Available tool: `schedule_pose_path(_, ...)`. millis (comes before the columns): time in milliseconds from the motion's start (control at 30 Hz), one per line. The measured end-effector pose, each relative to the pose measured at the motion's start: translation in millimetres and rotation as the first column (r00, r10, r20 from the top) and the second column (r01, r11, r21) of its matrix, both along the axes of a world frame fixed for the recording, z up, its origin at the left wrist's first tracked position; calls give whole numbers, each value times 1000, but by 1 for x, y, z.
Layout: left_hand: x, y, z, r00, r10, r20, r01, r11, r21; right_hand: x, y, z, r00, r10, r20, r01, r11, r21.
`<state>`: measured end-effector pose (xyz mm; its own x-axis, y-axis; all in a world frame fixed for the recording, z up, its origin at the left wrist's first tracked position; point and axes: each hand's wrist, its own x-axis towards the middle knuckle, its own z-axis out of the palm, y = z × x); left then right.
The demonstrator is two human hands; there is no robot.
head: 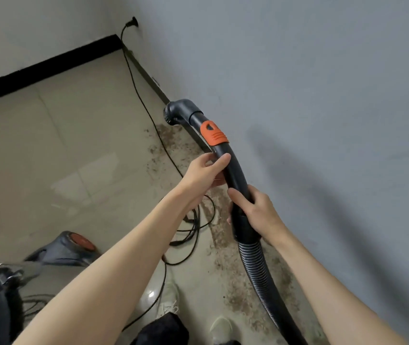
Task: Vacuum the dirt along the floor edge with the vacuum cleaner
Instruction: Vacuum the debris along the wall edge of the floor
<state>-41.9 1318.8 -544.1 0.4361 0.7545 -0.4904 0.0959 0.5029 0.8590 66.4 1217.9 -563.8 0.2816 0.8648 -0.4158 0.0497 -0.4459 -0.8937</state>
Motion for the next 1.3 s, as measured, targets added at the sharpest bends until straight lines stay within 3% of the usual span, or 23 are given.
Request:
schedule_pose_path(100,-9,29,-94,998,-2,-62,9,993,115,4,36,-78,999,-30,-20,31,999,27)
schedule_pose_path(200,-32,38,-206,951,-2,-311,72,974,215,5,67,-156,989,-79,-128,86,995,52)
schedule_pose_path(333,-58,27,-351,735,-146,-663,366,908,205,5,93,-246,974,-126,-189,144,986,86)
schedule_pose_path(500,-61,14,-454,532,-193,-824,636,734,238,6,108,-320,970,-104,-219,124,989,78)
schedule_pose_path(733,-51,-8,-504,315,-48,-948,650,739,178,14,110,-342,954,-103,-280,122,991,52)
schedule_pose_path(867,-42,-8,-508,284,5,-959,656,729,197,10,105,-342,934,-131,-331,150,988,32)
schedule_pose_path(1033,-42,-2,-510,217,31,-976,745,640,186,4,103,-342,948,-105,-301,122,992,37)
schedule_pose_path(1167,-39,4,-511,227,-14,-974,712,685,156,-4,104,-344,950,-78,-304,88,996,19)
schedule_pose_path(1300,-38,2,-515,319,-21,-948,649,734,202,-7,103,-347,952,-54,-301,60,998,13)
